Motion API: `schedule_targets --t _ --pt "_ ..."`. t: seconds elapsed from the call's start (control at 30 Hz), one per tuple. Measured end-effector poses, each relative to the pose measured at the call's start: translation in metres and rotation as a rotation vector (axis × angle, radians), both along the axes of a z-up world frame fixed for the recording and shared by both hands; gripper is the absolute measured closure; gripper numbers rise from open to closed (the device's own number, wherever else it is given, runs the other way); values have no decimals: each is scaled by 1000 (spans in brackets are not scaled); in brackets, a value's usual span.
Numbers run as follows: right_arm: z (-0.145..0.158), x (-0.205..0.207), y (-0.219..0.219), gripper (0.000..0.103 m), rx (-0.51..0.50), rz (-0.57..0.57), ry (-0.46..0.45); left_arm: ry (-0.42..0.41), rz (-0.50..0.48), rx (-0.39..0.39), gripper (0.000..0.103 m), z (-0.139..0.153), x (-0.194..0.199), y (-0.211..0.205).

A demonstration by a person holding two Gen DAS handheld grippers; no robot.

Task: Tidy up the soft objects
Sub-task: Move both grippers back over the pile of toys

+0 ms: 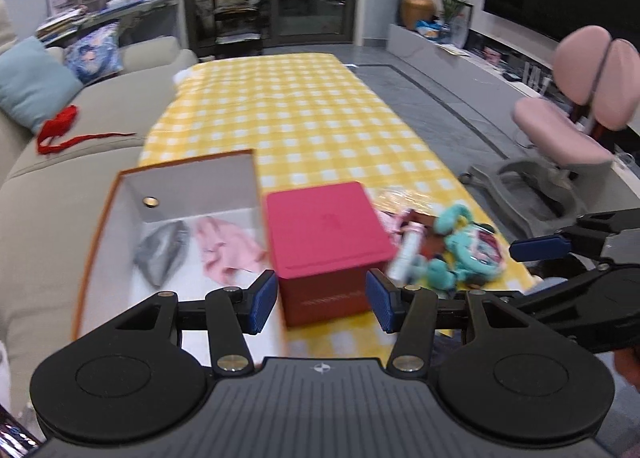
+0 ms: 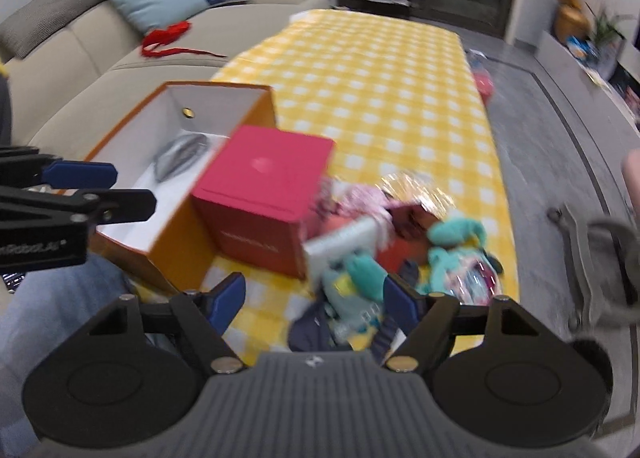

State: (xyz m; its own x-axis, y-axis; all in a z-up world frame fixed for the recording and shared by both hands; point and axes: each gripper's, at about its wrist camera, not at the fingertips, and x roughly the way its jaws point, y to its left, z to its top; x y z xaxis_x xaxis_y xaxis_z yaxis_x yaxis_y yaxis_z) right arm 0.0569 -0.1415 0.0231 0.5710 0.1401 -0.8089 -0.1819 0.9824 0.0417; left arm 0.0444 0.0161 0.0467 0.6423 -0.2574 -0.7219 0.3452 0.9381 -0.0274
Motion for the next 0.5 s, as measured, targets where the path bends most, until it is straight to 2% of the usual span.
schedule_targets --t 0.17,0.4,0.5 --pt "-12 -19 -21 28 -1 -40 12 18 -63 -34 43 -8 -10 -22" --pt "-25 -29 -43 25 -12 -88 13 62 -84 -109 43 -29 -12 -39" --pt "-33 -27 -51 25 -13 -105 21 92 -91 -130 48 -42 -8 -45"
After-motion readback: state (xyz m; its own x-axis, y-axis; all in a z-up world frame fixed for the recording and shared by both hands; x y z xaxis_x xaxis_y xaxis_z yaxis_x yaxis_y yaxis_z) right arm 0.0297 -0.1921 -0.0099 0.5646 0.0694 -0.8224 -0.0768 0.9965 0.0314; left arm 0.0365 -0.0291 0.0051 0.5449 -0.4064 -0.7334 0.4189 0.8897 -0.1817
